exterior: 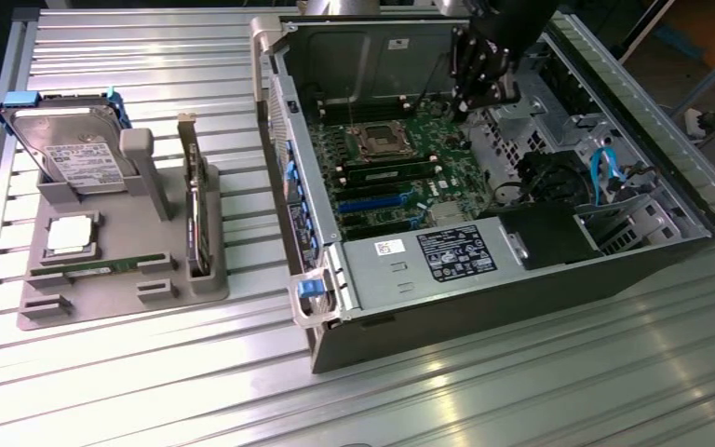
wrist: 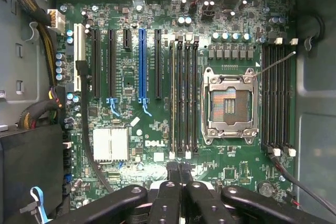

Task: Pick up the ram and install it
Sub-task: 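Press down the ram until it locks into place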

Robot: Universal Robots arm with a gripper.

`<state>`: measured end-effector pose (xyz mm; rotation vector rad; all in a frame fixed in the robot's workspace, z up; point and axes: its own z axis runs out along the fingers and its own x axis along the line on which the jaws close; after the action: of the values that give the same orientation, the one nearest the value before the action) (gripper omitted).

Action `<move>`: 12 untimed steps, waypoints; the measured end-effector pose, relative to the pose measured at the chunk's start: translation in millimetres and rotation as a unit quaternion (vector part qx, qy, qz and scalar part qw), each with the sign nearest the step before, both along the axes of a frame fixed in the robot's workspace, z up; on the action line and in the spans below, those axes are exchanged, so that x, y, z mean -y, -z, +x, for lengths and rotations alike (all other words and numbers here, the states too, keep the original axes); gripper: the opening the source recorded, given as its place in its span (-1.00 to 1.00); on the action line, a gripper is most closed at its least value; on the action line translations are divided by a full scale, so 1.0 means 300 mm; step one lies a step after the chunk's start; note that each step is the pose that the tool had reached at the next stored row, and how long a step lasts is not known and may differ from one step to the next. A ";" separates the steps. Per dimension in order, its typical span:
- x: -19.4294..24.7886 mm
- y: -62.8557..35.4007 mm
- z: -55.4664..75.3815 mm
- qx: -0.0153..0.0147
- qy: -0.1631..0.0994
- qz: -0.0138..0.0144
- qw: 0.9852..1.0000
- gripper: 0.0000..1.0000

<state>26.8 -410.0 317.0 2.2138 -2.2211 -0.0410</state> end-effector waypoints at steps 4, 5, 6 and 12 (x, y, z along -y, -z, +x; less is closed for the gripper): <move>0.000 0.013 0.000 0.000 0.000 0.000 1.000 -0.79; 0.000 0.015 0.000 0.000 0.000 0.000 1.000 -0.79; 0.000 0.018 0.000 0.000 0.000 0.000 1.000 -0.79; 0.000 0.045 0.000 0.000 0.000 0.000 1.000 -0.79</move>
<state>26.8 -410.0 303.4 2.2141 -2.2214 -0.0403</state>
